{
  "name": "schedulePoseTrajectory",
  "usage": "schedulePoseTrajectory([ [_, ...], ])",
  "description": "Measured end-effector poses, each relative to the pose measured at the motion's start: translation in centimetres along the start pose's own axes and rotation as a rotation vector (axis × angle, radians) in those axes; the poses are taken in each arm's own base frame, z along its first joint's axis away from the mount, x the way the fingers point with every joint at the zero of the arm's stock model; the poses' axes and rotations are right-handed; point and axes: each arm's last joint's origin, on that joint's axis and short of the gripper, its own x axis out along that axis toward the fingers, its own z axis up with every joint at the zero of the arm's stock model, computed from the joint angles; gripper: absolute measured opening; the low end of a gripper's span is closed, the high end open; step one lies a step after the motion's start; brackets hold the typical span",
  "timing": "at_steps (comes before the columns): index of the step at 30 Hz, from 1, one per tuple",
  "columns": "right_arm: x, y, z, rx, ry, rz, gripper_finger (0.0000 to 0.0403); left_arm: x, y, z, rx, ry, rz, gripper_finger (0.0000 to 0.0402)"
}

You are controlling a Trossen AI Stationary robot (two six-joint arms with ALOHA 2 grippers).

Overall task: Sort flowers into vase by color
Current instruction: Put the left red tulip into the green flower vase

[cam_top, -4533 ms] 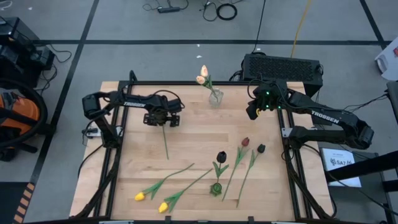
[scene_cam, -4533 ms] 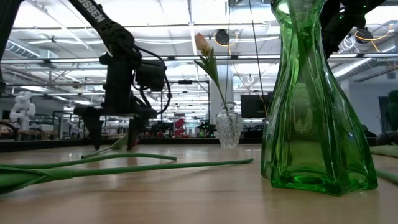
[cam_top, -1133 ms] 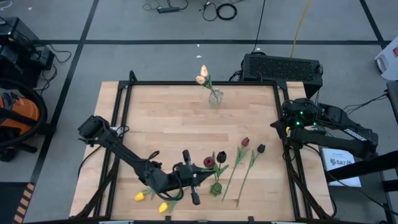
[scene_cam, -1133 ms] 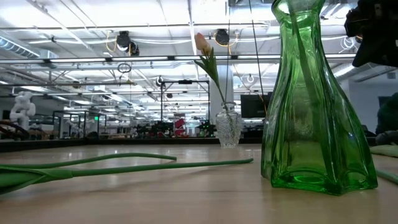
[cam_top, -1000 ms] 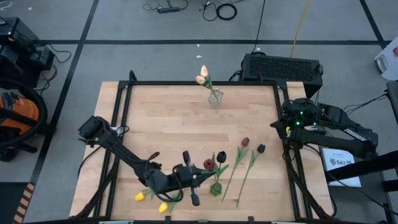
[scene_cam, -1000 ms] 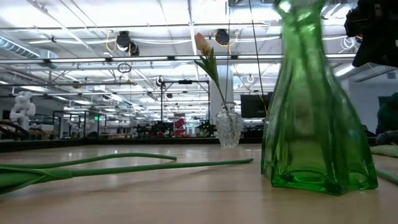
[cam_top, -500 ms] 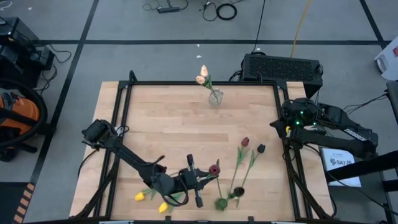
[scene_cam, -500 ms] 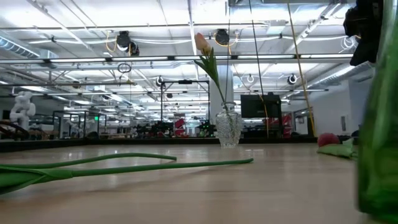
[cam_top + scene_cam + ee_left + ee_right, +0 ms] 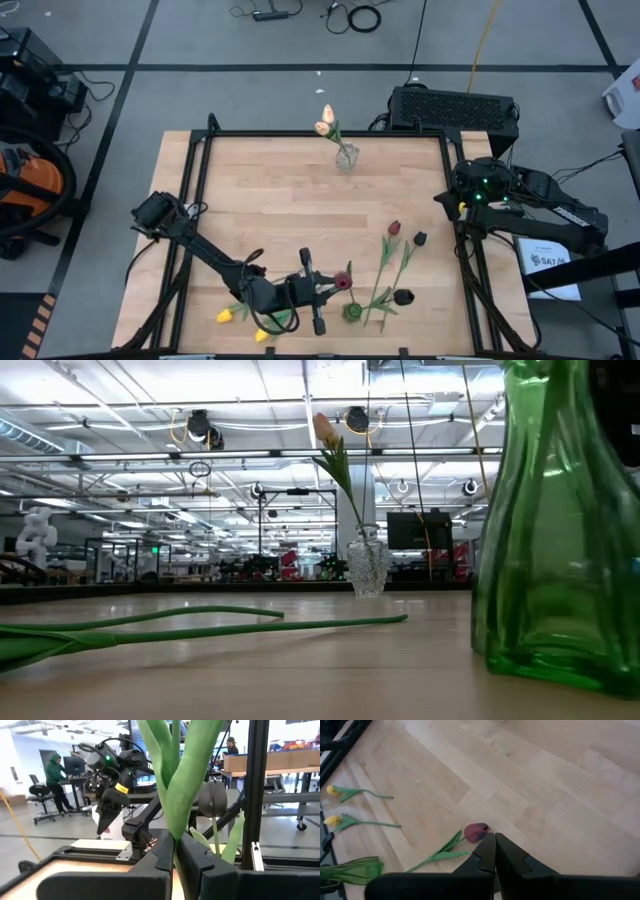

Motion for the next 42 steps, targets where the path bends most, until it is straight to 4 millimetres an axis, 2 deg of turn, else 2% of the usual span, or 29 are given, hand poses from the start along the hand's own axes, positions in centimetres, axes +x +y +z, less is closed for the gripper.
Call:
schedulePoseTrajectory([
  [7, 0.0, 0.0, 0.0, 0.000, 0.000, 0.001, 0.0000, -0.1, 0.0, 0.3, -0.003, -0.009, -0.046, 0.0017],
  [12, 0.0, 0.0, 0.0, 0.000, 0.000, 0.001, 0.0000, -0.2, -0.5, -0.4, 0.015, 0.043, -0.157, 0.0017],
  [16, 0.0, 0.0, 0.0, 0.012, 0.001, 0.001, 0.0000, -0.2, -0.6, -0.9, -0.060, 0.091, -0.189, 0.0017],
  [20, 0.0, 0.0, 0.0, 0.015, 0.000, 0.001, 0.0000, -0.1, -0.6, -1.2, -0.052, 0.108, -0.219, 0.0017],
  [30, 0.0, 0.0, 0.0, 0.015, 0.001, 0.001, 0.0000, 1.4, 0.3, -2.6, -0.045, 0.124, -0.269, 0.0017],
  [34, 0.0, 0.0, 0.0, 0.015, 0.001, 0.001, 0.0000, 1.8, 0.7, -2.5, -0.060, 0.103, -0.285, 0.0017],
  [42, 0.0, 0.0, 0.0, 0.014, 0.002, 0.001, 0.0000, 1.8, 0.7, -3.4, -0.013, 0.177, -0.308, 0.0017],
])
